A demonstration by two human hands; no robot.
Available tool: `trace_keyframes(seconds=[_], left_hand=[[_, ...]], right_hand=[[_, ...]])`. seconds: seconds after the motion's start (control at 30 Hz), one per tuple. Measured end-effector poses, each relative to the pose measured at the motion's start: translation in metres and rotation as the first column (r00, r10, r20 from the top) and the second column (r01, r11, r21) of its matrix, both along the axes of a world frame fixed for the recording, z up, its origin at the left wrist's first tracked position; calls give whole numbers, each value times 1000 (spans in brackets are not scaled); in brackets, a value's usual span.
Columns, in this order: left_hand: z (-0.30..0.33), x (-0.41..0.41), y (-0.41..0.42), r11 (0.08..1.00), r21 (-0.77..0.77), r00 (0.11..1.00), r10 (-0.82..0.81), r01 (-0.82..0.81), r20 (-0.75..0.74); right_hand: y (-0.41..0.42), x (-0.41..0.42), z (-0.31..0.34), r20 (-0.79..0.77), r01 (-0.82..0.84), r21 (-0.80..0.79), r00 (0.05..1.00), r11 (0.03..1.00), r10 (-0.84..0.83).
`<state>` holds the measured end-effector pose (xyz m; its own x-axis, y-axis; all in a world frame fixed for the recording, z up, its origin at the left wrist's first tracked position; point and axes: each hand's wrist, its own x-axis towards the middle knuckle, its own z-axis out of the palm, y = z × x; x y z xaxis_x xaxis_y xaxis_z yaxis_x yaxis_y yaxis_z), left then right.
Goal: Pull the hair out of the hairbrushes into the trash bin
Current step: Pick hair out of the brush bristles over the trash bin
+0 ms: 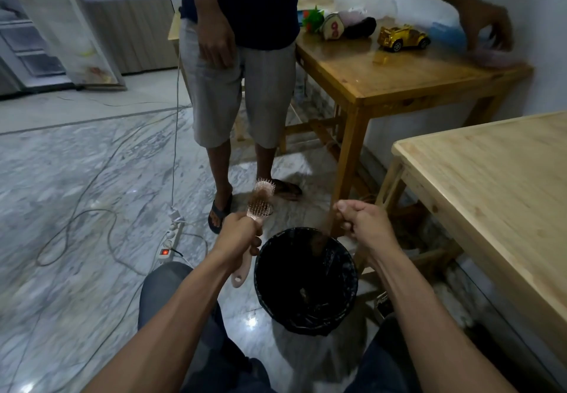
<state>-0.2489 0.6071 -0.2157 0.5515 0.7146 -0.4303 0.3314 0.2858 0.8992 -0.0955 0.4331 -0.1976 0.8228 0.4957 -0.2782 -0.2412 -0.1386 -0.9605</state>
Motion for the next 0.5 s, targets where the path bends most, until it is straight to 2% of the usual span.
trace_keyframes(seconds=[0.1, 0.17, 0.2, 0.33, 0.4, 0.5], left_hand=[[-4, 0, 7, 998, -25, 998, 59, -59, -16], [-11, -4, 15, 994, -13, 994, 103, -104, -47], [-14, -6, 17, 993, -1, 991, 116, -117, -62], [-17, -9, 11, 994, 94, 997, 54, -50, -47], [-12, -8, 4, 983, 183, 999, -26, 32, -35], [-2, -6, -6, 929, 335, 987, -133, 157, -93]], right_hand=[[-9, 11, 4, -145, 99, 192, 987, 976, -72], [-17, 19, 8, -245, 175, 339, 965, 924, -92], [-19, 21, 10, -250, 187, 355, 963, 916, -100], [-14, 18, 5, -84, 76, 76, 994, 994, -70], [-11, 10, 2, -26, -39, -88, 999, 995, 36], [-2, 2, -4, 38, -216, -456, 964, 863, 261]])
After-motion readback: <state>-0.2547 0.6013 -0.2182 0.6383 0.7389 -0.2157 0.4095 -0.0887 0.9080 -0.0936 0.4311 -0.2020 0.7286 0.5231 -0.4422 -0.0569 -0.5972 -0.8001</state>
